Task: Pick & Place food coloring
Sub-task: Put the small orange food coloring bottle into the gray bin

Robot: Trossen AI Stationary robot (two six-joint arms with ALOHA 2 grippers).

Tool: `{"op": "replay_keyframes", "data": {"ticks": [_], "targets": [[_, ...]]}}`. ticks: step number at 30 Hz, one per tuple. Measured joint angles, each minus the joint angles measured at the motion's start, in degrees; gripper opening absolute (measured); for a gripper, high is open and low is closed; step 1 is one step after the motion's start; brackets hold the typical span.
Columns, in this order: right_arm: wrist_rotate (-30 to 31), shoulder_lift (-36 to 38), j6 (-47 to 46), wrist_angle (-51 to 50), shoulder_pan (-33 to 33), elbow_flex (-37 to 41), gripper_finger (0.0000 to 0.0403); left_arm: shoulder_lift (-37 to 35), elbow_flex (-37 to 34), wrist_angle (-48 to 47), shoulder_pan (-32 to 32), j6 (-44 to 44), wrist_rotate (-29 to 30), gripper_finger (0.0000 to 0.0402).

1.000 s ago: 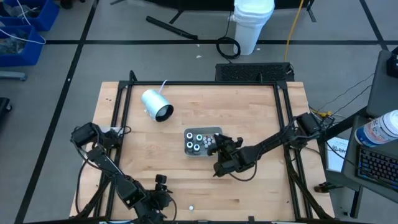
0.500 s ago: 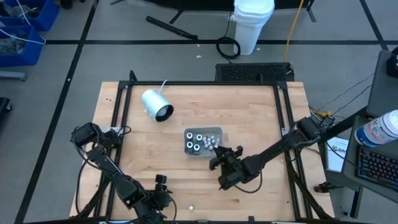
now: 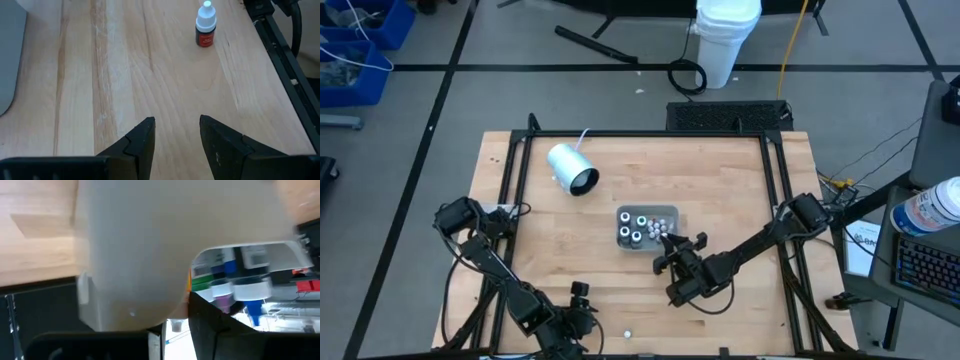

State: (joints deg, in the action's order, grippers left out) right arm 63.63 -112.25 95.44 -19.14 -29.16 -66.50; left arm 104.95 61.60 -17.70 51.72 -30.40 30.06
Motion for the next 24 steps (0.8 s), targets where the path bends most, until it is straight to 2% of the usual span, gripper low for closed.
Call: {"op": "replay_keyframes", "data": {"ticks": [19,24], "targets": [[-0.8,0.0,-1.4,-1.2,-0.9,-0.2,0.0067,0.0,0.0,0.0,0.0,-0.1,0.0,0.0161],[-1.4,-0.2,-2.7,-6.7,-1.0,-2.5,0.0055,0.0,0.0,0.0,0.0,-0.1,0.0,0.0161]]}}
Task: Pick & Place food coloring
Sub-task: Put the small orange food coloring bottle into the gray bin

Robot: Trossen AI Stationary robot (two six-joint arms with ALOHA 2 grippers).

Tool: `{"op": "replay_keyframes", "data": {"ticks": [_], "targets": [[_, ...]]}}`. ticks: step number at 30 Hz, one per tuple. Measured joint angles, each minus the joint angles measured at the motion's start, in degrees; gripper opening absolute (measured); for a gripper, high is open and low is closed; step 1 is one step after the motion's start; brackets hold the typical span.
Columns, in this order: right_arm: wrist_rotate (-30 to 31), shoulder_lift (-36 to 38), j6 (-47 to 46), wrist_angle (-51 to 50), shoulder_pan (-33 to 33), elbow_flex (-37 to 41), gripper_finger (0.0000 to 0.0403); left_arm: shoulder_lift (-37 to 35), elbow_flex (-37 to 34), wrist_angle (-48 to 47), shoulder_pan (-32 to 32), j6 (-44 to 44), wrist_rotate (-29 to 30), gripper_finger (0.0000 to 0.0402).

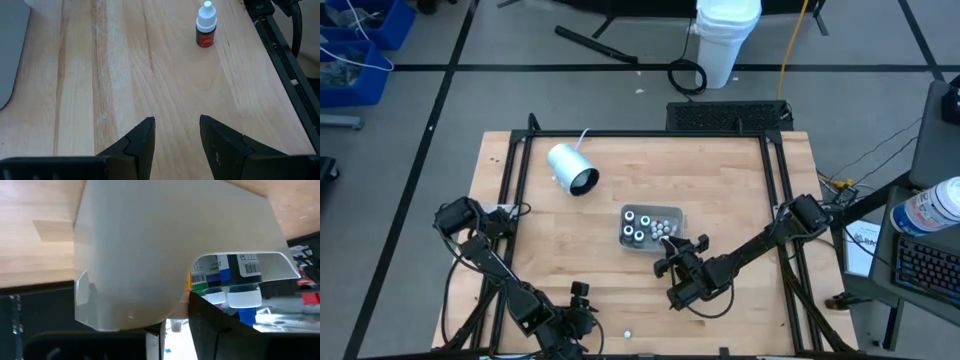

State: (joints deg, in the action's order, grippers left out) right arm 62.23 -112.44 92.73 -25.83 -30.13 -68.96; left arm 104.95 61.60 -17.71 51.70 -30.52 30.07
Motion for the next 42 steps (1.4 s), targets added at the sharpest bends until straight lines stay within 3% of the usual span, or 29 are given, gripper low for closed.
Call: {"op": "replay_keyframes", "data": {"ticks": [18,42], "targets": [[0.6,0.0,-5.3,-9.9,-1.9,-4.4,0.0049,0.0,0.1,1.3,0.0,0.0,0.0,0.0161],[-1.1,0.1,-6.2,-12.2,-1.8,-4.4,0.0048,0.0,0.1,1.3,0.0,0.0,0.0,0.0161]]}}
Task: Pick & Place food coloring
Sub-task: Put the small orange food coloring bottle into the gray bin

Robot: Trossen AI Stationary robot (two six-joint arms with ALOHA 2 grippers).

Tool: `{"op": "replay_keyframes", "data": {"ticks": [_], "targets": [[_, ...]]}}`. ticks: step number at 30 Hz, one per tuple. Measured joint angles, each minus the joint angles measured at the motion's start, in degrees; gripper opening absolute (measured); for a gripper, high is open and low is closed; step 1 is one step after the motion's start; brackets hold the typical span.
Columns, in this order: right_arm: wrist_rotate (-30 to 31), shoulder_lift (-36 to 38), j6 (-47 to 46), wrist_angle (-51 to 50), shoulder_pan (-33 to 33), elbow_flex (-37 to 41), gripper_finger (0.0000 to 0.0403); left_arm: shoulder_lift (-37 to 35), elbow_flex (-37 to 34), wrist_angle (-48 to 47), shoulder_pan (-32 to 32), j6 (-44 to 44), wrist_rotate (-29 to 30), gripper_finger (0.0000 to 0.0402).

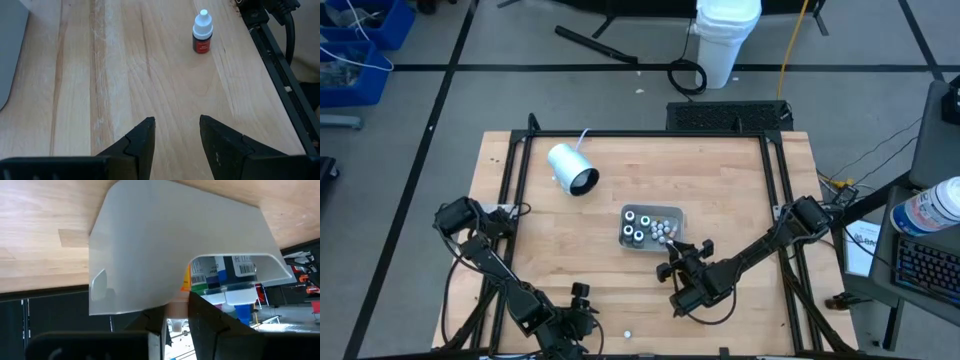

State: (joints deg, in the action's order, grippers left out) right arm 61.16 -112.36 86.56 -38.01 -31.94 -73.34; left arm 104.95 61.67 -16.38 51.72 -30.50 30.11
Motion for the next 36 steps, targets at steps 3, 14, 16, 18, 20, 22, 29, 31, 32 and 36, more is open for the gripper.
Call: {"op": "replay_keyframes", "data": {"ticks": [3,14,16,18,20,22,29,31,32,36], "targets": [[-0.9,-0.4,0.0,-0.7,0.0,0.0,0.0048,0.0,0.0,0.0,0.0,0.2,0.0,0.0161],[-1.7,-0.9,1.1,-1.0,0.1,-0.1,0.0049,0.0,0.0,0.0,0.0,0.1,0.0,0.0161],[-2.5,-0.9,1.1,-0.8,0.1,-0.1,0.0055,0.0,0.0,0.0,0.0,0.0,0.0,0.0161],[-2.4,-0.9,1.1,-0.4,0.1,-0.1,0.0063,0.0,0.0,0.0,0.0,0.0,0.0,0.0161],[-2.4,-0.9,1.0,-0.1,0.0,-0.1,0.0071,0.0,0.0,0.0,0.0,0.0,0.0,0.0161],[-2.4,-0.9,0.8,0.0,0.0,-0.1,0.0076,0.0,0.0,0.0,0.0,0.0,0.0,0.0161],[-2.3,-0.9,0.1,0.1,-0.1,-0.1,0.0082,0.0,0.0,0.0,0.0,-0.1,0.0,0.0161],[-2.3,-0.9,0.0,0.1,-0.1,-0.1,0.0082,0.0,0.0,0.0,0.0,-0.2,0.0,0.0161],[-2.3,-0.9,0.0,0.1,-0.1,-0.1,0.0083,0.0,0.0,0.0,0.0,-0.3,0.0,0.0161],[-2.5,-0.9,-0.1,0.1,-0.1,-0.1,0.0083,0.0,0.0,0.0,0.0,-0.3,0.0,0.0161]]}}
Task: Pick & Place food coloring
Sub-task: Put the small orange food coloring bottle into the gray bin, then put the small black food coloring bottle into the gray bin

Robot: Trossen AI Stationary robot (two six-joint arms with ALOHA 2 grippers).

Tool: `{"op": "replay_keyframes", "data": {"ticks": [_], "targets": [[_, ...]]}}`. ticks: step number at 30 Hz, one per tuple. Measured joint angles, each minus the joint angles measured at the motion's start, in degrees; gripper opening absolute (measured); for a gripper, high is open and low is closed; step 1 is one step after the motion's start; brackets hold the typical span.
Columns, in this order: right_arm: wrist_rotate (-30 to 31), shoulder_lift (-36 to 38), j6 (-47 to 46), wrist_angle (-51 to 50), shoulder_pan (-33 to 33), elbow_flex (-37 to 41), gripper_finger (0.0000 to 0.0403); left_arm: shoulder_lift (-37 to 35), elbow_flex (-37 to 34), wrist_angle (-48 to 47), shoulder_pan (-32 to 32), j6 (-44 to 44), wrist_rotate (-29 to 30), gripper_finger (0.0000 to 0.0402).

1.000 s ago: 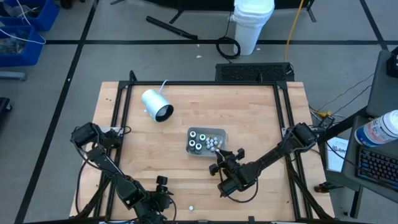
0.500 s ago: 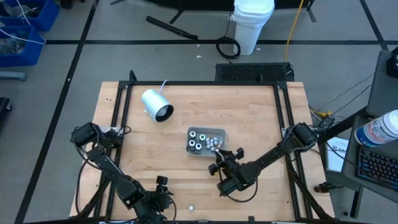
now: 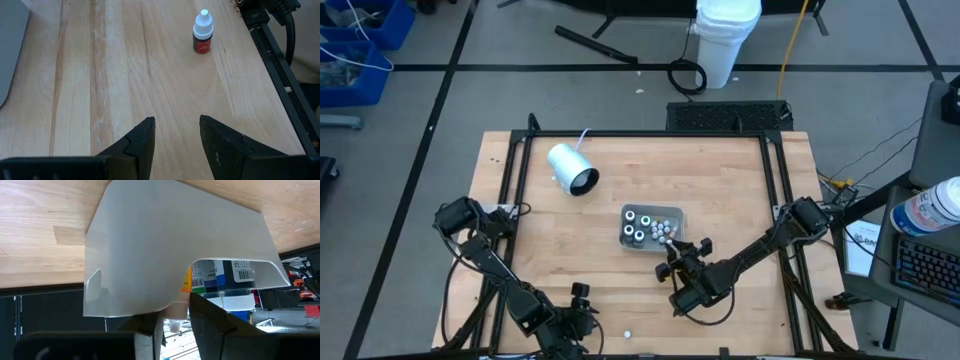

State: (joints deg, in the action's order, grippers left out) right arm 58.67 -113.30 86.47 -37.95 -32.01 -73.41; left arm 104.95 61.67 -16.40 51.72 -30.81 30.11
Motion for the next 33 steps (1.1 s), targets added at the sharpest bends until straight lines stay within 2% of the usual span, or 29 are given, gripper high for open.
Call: {"op": "replay_keyframes", "data": {"ticks": [12,21,27,30,33], "targets": [[-1.8,0.3,-1.8,-2.2,-0.6,-0.9,0.0087,0.0,0.0,0.0,0.0,-0.2,0.0,0.0161],[-2.2,0.3,-2.1,-2.6,-0.9,-2.0,0.0117,0.0,0.0,0.0,0.0,0.1,0.0,0.0161],[2.9,1.8,-5.1,-2.7,-0.9,-2.0,0.0120,0.0,0.0,0.0,0.0,0.1,0.0,0.0161],[6.9,5.3,-7.8,-2.4,-1.3,-2.1,0.0114,0.0,0.0,0.0,0.0,0.5,0.0,0.0161],[8.4,10.2,-14.5,-2.5,-2.1,-2.1,0.0100,0.0,0.0,0.0,0.0,0.7,0.0,0.0161]]}}
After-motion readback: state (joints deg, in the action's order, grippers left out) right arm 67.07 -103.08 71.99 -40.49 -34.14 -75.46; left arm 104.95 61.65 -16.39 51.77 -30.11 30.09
